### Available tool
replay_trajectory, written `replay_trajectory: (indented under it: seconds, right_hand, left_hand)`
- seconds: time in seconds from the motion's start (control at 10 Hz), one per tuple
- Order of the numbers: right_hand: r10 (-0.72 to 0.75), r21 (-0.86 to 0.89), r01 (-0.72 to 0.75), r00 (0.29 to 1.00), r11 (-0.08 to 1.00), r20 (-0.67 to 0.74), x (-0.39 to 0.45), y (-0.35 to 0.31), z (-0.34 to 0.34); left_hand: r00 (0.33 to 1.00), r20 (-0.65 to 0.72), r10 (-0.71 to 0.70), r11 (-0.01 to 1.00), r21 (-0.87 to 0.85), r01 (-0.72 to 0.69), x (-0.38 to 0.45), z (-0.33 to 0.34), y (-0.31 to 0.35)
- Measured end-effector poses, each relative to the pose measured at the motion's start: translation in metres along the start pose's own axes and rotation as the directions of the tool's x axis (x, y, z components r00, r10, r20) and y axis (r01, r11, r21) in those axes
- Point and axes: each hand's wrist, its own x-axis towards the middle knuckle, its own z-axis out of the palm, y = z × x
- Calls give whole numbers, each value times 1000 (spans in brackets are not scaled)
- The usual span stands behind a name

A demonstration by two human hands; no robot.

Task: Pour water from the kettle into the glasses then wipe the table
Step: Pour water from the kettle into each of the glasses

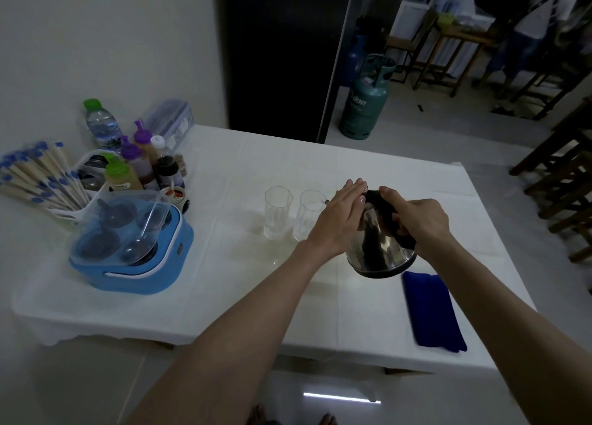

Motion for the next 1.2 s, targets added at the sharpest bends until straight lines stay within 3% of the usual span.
replay_trajectory:
  seconds: [1.2]
  right_hand:
    - [-20,-30,20,1000,999,3,4,-8,-2]
  left_hand:
    - [1000,-8,-4,1000,10,4,3,-4,4]
